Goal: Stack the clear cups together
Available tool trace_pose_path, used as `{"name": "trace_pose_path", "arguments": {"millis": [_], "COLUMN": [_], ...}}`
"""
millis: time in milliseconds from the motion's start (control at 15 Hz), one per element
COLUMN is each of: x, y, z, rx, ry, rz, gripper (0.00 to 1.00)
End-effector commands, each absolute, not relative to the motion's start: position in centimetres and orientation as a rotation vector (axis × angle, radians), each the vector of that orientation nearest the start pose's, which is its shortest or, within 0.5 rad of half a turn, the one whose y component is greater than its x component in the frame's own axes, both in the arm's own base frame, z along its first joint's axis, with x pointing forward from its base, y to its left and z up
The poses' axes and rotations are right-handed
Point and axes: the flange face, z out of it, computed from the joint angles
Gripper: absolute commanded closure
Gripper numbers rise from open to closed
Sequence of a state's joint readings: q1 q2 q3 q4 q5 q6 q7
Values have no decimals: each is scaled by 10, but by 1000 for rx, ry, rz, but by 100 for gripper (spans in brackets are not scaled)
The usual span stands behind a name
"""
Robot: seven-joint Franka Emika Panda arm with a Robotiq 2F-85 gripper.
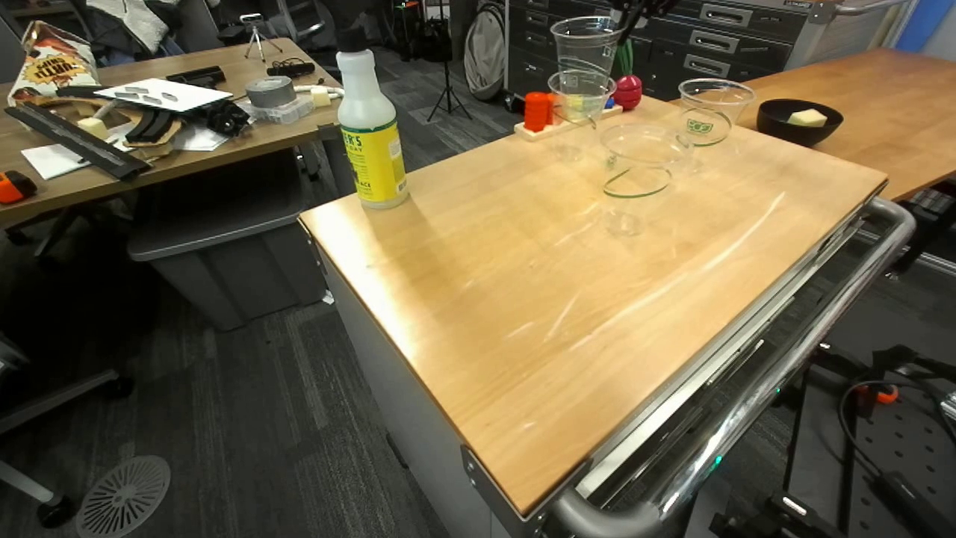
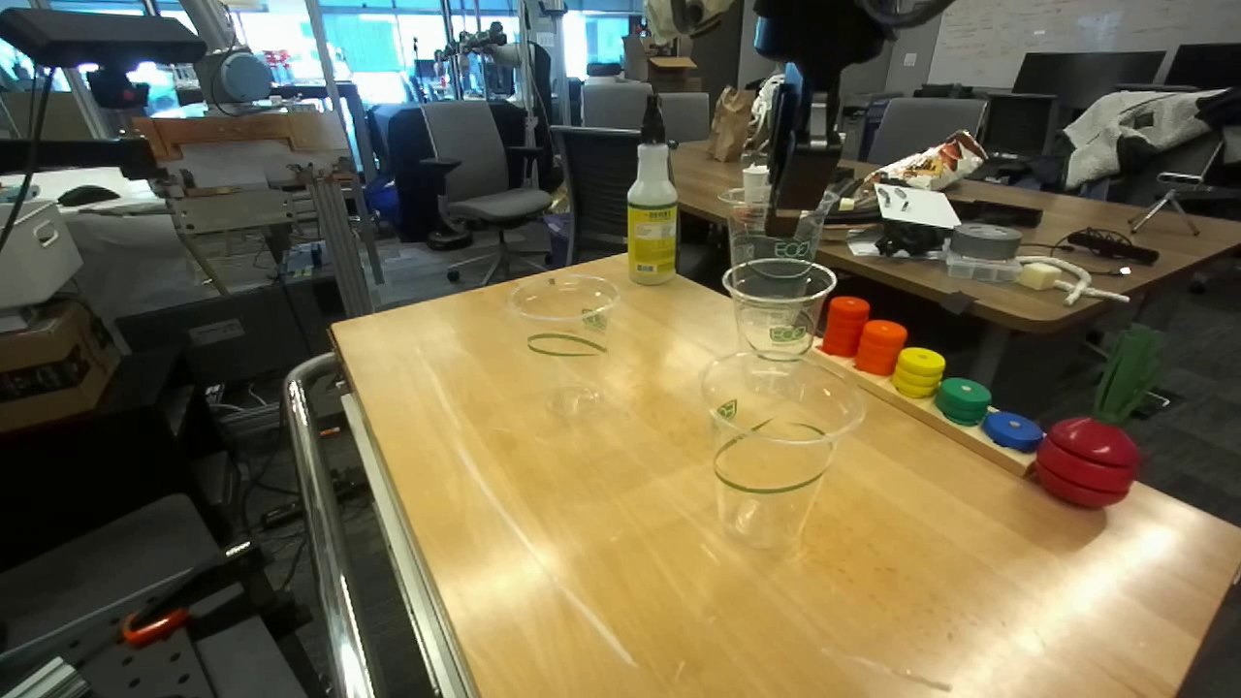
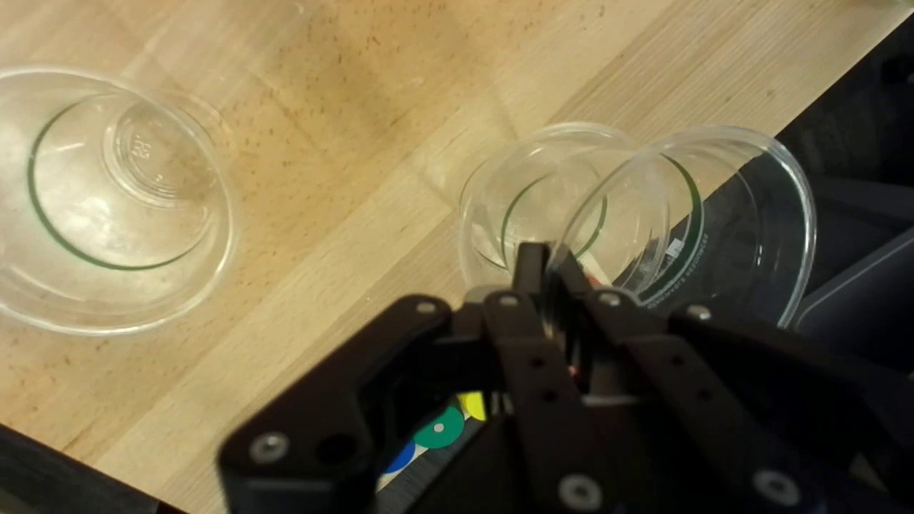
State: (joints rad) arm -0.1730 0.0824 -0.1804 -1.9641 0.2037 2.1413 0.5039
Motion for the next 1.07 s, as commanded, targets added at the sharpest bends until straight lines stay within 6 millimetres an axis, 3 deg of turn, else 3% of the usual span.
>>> {"name": "trace_pose_path", "arguments": {"millis": [0, 67, 667, 1000], "x": [557, 557, 560, 573], "y": [-194, -193, -190, -179], "z": [446, 446, 438, 420], "rx": [-2649, -2657, -2677, -2766], "ry": [1397, 1396, 1424, 1457], "rz": [-187, -191, -163, -136], "gripper": [87, 68, 2, 0]}}
